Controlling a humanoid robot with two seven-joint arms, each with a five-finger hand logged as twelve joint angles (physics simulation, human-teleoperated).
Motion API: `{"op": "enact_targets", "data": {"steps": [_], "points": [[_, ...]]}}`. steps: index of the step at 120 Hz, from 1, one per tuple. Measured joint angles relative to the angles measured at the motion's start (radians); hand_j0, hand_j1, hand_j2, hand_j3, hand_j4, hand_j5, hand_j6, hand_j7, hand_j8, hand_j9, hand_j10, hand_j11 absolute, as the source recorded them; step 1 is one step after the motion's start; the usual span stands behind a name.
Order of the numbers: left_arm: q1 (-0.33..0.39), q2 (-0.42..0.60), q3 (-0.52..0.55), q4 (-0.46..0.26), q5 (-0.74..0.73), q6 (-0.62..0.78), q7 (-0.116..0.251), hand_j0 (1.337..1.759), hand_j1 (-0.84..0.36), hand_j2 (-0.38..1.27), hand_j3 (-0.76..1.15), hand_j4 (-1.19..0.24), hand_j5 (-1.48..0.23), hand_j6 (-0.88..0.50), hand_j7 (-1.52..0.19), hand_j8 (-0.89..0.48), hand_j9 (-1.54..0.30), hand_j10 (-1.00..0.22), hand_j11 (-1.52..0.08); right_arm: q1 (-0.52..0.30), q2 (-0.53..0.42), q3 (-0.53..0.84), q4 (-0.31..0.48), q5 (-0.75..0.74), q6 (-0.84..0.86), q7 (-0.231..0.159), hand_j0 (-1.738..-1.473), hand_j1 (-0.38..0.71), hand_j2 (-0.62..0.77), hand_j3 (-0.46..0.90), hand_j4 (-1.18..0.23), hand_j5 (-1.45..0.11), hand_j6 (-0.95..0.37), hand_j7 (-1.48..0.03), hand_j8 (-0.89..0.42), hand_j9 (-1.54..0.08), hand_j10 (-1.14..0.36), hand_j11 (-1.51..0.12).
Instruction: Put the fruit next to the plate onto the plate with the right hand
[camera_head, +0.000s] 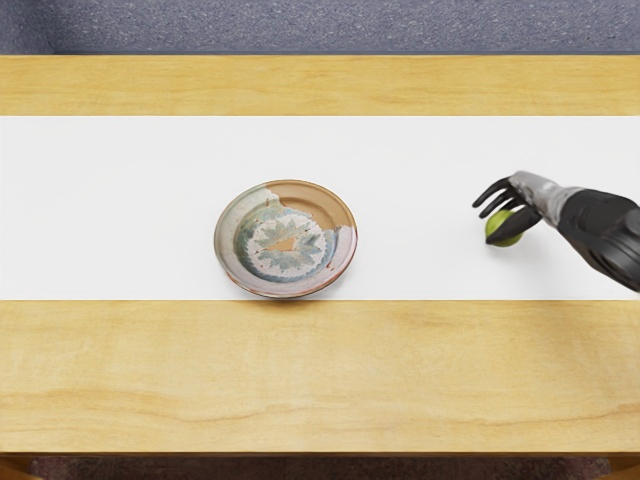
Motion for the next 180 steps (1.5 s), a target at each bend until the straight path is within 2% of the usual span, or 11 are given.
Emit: {"op": "enact_targets", "data": {"steps": [65, 102, 180], "points": [[0.0, 0.0, 0.0, 0.0, 0.0, 0.0, 0.0, 1.658, 0.34, 0.0, 0.0, -0.01, -0.01, -0.01, -0.01, -0.01, -0.01, -0.01, -0.01, 0.04, 0.01, 0.0, 0.039, 0.025, 0.0, -0.033, -1.657, 0.29, 0.09, 0.0, -0.59, -0.79, -0.59, -0.77, -0.42, -0.78, -0.4, -0.77], [0.0, 0.0, 0.0, 0.0, 0.0, 0.0, 0.0, 1.658, 0.34, 0.0, 0.0, -0.01, -0.01, -0.01, -0.01, -0.01, -0.01, -0.01, -0.01, 0.064, 0.049, 0.0, 0.045, 0.028, -0.004, -0.065, -1.657, 0.29, 0.1, 0.0, -0.59, -0.79, -0.59, -0.77, -0.42, -0.78, -0.4, -0.77], [0.0, 0.0, 0.0, 0.0, 0.0, 0.0, 0.0, 1.658, 0.34, 0.0, 0.0, -0.01, -0.01, -0.01, -0.01, -0.01, -0.01, -0.01, -0.01, 0.128, 0.135, -0.003, 0.047, 0.02, 0.039, -0.069, -1.657, 0.29, 0.09, 0.0, -0.58, -0.77, -0.59, -0.76, -0.43, -0.77, -0.4, -0.76]]}}
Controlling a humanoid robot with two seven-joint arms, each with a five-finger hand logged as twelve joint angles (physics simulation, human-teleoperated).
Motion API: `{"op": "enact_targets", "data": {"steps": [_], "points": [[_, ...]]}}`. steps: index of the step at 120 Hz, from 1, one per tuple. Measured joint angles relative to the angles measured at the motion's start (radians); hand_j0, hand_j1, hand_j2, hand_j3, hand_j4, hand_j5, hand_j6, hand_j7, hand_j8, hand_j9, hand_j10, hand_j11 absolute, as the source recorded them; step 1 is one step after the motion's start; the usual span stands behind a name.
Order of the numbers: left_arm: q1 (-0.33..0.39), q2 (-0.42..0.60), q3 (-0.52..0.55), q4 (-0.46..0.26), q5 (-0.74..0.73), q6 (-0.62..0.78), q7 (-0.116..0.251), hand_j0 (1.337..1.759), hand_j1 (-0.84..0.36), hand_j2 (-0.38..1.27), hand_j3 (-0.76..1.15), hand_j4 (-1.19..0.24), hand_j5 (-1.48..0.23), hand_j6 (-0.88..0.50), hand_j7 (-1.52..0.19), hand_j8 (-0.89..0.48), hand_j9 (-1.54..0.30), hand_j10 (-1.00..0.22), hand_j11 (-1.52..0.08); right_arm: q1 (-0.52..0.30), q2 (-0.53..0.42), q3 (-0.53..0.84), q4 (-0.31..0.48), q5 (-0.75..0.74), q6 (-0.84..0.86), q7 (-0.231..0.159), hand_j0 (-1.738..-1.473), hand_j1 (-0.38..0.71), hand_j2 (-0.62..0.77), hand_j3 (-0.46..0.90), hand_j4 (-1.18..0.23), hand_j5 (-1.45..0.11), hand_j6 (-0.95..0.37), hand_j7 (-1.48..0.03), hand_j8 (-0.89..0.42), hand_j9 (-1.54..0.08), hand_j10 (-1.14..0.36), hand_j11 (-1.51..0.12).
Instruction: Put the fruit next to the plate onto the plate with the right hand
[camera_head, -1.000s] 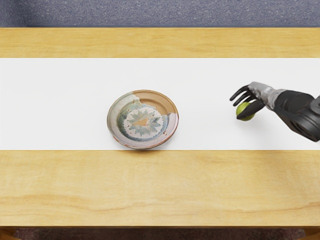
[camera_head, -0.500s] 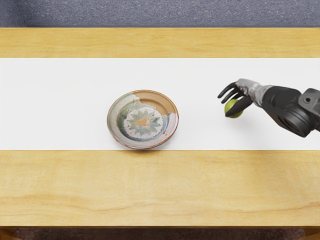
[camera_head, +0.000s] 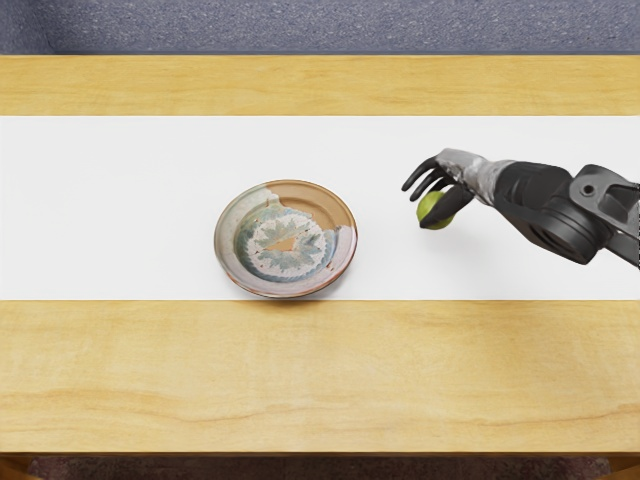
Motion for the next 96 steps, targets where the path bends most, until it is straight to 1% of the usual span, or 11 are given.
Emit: {"op": "enact_targets", "data": {"steps": [26, 31, 46, 96], "points": [[0.0, 0.0, 0.0, 0.0, 0.0, 0.0, 0.0, 1.658, 0.34, 0.0, 0.0, -0.01, -0.01, -0.01, -0.01, -0.01, -0.01, -0.01, -0.01, 0.012, 0.05, 0.0, 0.0, -0.005, 0.003, 0.0, -1.658, 0.29, 0.09, 0.0, -0.58, -0.77, -0.58, -0.76, -0.43, -0.77, -0.4, -0.76], [0.0, 0.0, 0.0, 0.0, 0.0, 0.0, 0.0, 1.658, 0.34, 0.0, 0.0, -0.01, -0.01, -0.01, -0.01, -0.01, -0.01, -0.01, -0.01, 0.015, 0.058, 0.0, 0.0, -0.006, 0.003, 0.0, -1.658, 0.29, 0.11, 0.0, -0.58, -0.77, -0.58, -0.76, -0.43, -0.77, -0.4, -0.75], [0.0, 0.0, 0.0, 0.0, 0.0, 0.0, 0.0, 1.658, 0.34, 0.0, 0.0, -0.01, -0.01, -0.01, -0.01, -0.01, -0.01, -0.01, -0.01, 0.023, 0.084, 0.0, 0.0, -0.007, 0.003, 0.0, -1.658, 0.29, 0.1, 0.0, -0.58, -0.77, -0.58, -0.76, -0.43, -0.77, -0.4, -0.76], [0.0, 0.0, 0.0, 0.0, 0.0, 0.0, 0.0, 1.658, 0.34, 0.0, 0.0, -0.01, -0.01, -0.01, -0.01, -0.01, -0.01, -0.01, -0.01, 0.045, 0.165, -0.001, 0.0, -0.009, -0.007, 0.0, -1.658, 0.29, 0.1, 0.0, -0.58, -0.77, -0.59, -0.76, -0.43, -0.77, -0.4, -0.76]]}}
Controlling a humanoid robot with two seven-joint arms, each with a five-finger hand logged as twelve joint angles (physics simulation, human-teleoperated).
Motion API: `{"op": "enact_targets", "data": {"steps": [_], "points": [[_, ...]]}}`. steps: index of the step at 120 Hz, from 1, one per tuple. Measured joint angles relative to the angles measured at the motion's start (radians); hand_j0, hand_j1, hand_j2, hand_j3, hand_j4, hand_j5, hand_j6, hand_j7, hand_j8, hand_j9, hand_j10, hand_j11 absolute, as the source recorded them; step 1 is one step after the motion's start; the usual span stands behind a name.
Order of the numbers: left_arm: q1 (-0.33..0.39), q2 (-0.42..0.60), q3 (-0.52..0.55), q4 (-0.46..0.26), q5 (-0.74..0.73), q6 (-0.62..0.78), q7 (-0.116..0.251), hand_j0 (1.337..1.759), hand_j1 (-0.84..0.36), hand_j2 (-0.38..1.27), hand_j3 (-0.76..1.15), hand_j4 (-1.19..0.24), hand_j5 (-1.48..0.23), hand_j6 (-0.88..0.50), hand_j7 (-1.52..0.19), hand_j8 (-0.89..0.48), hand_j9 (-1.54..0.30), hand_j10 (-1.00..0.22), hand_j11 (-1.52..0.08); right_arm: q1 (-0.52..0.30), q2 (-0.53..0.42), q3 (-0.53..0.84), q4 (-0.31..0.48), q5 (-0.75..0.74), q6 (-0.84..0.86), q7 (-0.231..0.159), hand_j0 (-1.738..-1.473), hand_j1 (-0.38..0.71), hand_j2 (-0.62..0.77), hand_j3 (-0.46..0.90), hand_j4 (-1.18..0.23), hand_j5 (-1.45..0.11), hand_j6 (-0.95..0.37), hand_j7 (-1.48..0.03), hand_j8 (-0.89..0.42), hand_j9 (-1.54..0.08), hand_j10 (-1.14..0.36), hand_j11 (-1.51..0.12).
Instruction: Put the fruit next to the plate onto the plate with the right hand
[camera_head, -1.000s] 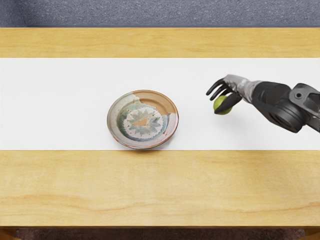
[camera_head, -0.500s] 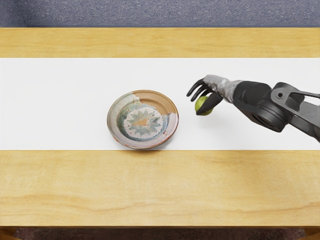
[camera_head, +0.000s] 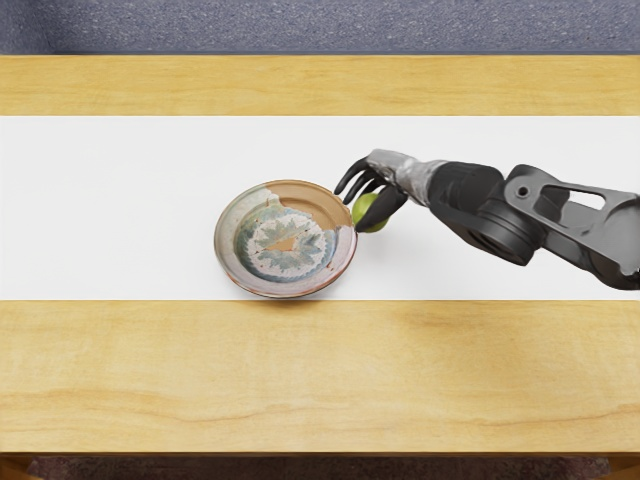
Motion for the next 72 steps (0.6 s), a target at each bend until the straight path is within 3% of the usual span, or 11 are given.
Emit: {"op": "enact_targets", "data": {"steps": [72], "points": [[0.0, 0.0, 0.0, 0.0, 0.0, 0.0, 0.0, 1.658, 0.34, 0.0, 0.0, -0.01, -0.01, -0.01, -0.01, -0.01, -0.01, -0.01, -0.01, 0.022, 0.135, -0.001, -0.005, -0.09, -0.011, 0.0, -1.657, 0.28, 0.09, 0.0, -0.58, -0.77, -0.58, -0.76, -0.45, -0.77, -0.41, -0.76]]}}
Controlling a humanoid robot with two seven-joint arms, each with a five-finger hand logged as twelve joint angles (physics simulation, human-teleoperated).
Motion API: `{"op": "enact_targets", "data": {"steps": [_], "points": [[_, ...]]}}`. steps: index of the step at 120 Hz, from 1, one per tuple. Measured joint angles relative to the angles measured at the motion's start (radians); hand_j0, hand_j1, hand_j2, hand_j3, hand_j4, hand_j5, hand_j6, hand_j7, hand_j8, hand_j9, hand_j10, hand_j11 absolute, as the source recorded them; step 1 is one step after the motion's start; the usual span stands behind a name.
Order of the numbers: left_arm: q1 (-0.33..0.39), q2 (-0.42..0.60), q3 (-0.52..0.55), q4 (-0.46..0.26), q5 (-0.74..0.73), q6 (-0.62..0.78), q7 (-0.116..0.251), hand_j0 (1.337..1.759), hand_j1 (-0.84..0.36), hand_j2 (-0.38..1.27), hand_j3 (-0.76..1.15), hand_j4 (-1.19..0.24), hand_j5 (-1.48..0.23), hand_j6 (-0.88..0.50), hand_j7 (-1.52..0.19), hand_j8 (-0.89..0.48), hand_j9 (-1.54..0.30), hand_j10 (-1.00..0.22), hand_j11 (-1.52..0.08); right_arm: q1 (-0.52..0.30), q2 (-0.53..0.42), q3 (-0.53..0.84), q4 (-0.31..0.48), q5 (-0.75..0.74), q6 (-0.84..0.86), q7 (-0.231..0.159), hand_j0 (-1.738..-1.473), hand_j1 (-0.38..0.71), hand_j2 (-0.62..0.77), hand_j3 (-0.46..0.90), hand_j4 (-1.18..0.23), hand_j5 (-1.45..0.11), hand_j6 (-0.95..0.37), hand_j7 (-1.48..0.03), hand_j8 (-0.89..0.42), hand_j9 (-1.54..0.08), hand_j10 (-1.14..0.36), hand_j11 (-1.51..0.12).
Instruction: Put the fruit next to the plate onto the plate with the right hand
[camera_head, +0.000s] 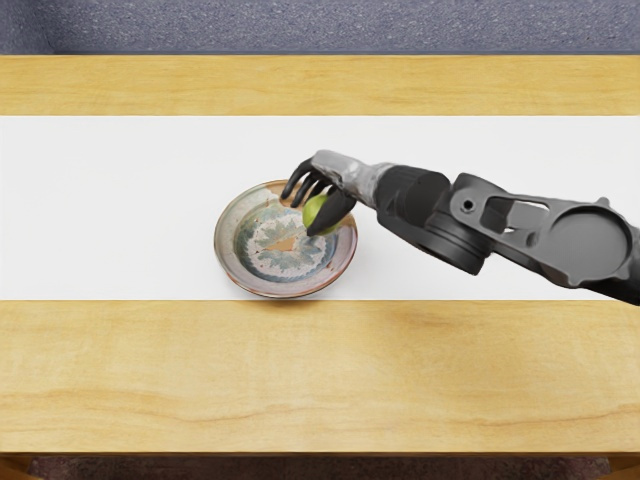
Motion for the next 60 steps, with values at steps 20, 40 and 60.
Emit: {"op": "enact_targets", "data": {"steps": [20, 40, 60], "points": [[0.0, 0.0, 0.0, 0.0, 0.0, 0.0, 0.0, 1.658, 0.34, 0.0, 0.0, -0.01, -0.01, -0.01, -0.01, -0.01, -0.01, -0.01, -0.01, -0.003, 0.012, -0.007, -0.004, -0.005, -0.001, 0.0, -1.657, 0.27, 0.07, 0.0, -0.57, -0.76, -0.58, -0.75, -0.45, -0.76, -0.41, -0.75], [0.0, 0.0, 0.0, -0.001, 0.0, 0.0, 0.0, 1.658, 0.34, 0.0, 0.0, -0.01, -0.01, -0.01, -0.01, -0.01, -0.01, -0.01, -0.01, -0.007, 0.015, -0.004, -0.006, -0.002, -0.006, 0.0, -1.658, 0.15, 0.0, 0.0, -0.44, -0.58, -0.44, -0.57, -0.38, -0.58, -0.36, -0.57], [-0.009, 0.0, 0.0, -0.001, 0.0, 0.0, 0.0, 1.658, 0.34, 0.0, 0.0, -0.01, -0.01, -0.01, -0.01, -0.01, -0.01, -0.01, -0.01, -0.007, 0.013, 0.014, -0.006, 0.007, -0.007, 0.0, -1.658, -0.06, -0.01, 0.0, -0.26, -0.34, -0.26, -0.33, -0.23, -0.34, -0.22, -0.33]]}}
